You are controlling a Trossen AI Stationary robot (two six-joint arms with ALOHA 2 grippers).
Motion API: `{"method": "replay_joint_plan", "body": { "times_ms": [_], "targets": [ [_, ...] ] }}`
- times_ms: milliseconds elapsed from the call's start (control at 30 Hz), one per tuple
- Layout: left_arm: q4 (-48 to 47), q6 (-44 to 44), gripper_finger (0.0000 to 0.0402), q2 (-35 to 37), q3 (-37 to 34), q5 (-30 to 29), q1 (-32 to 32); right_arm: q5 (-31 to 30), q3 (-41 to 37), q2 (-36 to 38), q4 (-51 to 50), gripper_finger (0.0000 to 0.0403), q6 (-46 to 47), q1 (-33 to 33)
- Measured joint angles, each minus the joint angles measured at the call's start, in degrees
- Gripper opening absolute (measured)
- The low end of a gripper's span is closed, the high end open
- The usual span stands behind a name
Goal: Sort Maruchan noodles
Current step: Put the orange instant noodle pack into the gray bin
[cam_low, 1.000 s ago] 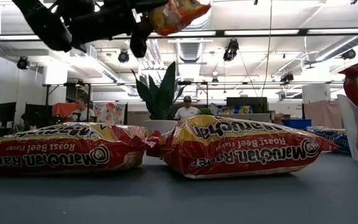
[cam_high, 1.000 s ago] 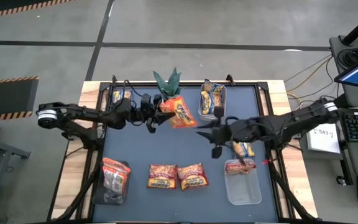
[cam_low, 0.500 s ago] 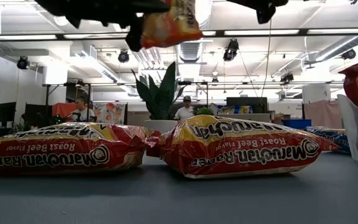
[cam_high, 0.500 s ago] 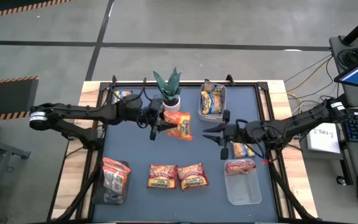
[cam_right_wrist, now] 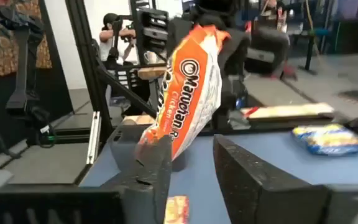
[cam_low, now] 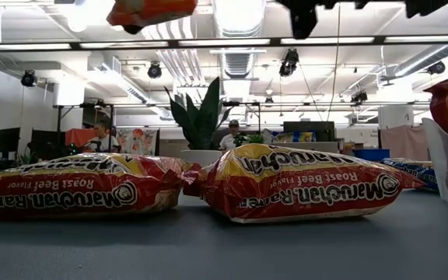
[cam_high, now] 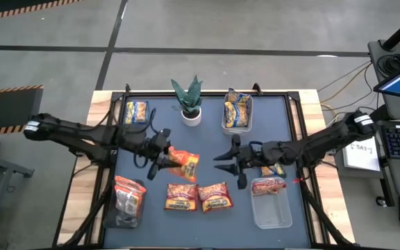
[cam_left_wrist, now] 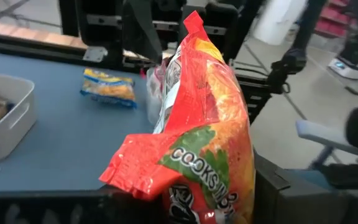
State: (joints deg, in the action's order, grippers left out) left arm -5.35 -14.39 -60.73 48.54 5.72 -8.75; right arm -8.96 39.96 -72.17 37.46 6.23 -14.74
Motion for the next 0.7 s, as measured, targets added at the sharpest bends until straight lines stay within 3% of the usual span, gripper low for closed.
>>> {"method": "replay_joint_plan", "body": {
  "times_ms": [200, 500, 700],
  "targets": [
    [-3.4, -3.9, 0.0125, 1.3, -0.2, -14.1, -12.1, 0.4, 7.5, -11.7, 5.1, 0.0151, 2.9, -1.8],
    [-8.5, -8.3, 0.0125, 1.4, -0.4, -32.5, -30.2, 0.4, 24.8, -24.7, 4.2, 0.0154, -0.9, -4.9],
    [-11.1, -10.2, 0.0125, 1.5, -0.4, -41.2, -38.0, -0.1, 36.8, -32.8, 0.8, 0.0155, -0.8, -5.5]
  ]
}}
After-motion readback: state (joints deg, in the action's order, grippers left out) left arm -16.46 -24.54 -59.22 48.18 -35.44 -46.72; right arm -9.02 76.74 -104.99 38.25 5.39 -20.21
